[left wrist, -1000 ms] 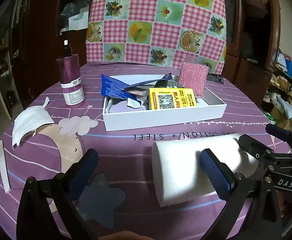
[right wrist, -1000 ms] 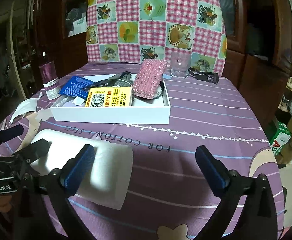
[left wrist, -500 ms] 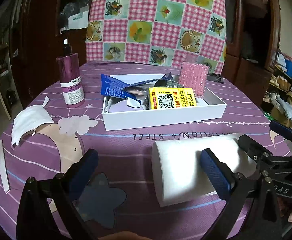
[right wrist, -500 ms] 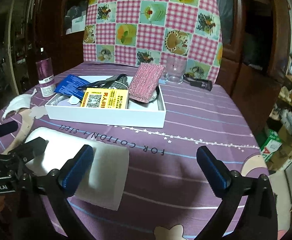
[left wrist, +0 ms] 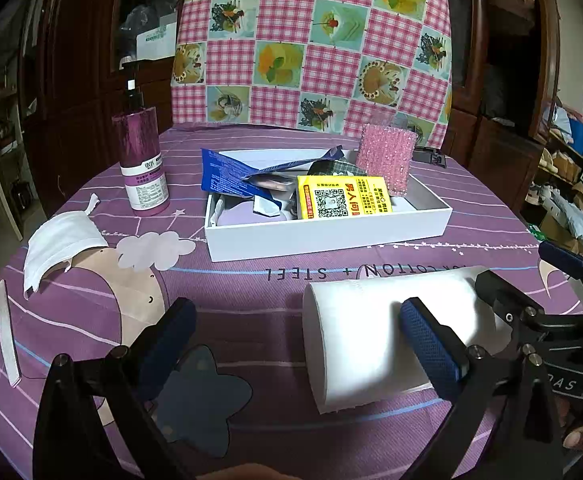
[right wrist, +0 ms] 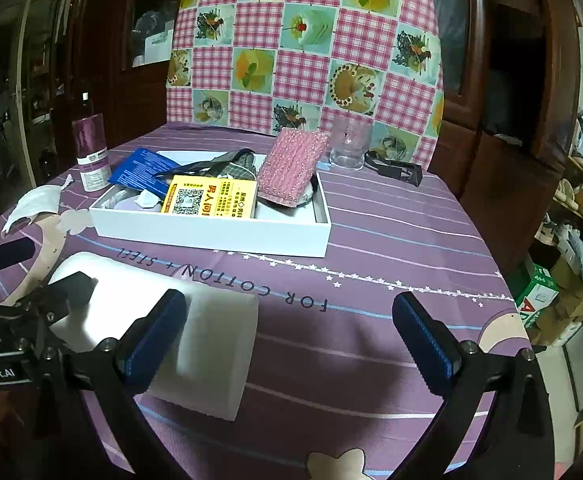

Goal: Organize soft objects

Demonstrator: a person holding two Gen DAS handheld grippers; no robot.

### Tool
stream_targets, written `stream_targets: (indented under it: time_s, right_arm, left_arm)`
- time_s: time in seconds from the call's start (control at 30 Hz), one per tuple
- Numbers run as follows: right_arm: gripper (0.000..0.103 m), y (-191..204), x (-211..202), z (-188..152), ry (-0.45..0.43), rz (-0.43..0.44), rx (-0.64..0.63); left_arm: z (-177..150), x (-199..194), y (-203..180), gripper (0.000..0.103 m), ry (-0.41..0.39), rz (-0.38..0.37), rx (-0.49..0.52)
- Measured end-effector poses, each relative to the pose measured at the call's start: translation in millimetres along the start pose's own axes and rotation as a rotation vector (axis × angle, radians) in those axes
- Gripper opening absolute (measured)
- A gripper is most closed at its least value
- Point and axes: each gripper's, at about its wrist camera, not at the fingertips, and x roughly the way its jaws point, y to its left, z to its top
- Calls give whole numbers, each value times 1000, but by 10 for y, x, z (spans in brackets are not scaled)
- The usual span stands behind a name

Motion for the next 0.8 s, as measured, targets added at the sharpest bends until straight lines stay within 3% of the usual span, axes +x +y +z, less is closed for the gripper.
stream_targets:
  time_s: [0.8]
  right_arm:
    - [102, -1, -6, -11, 7, 18, 15]
  left_arm:
    - [2, -2, 2, 103, 0, 1, 1]
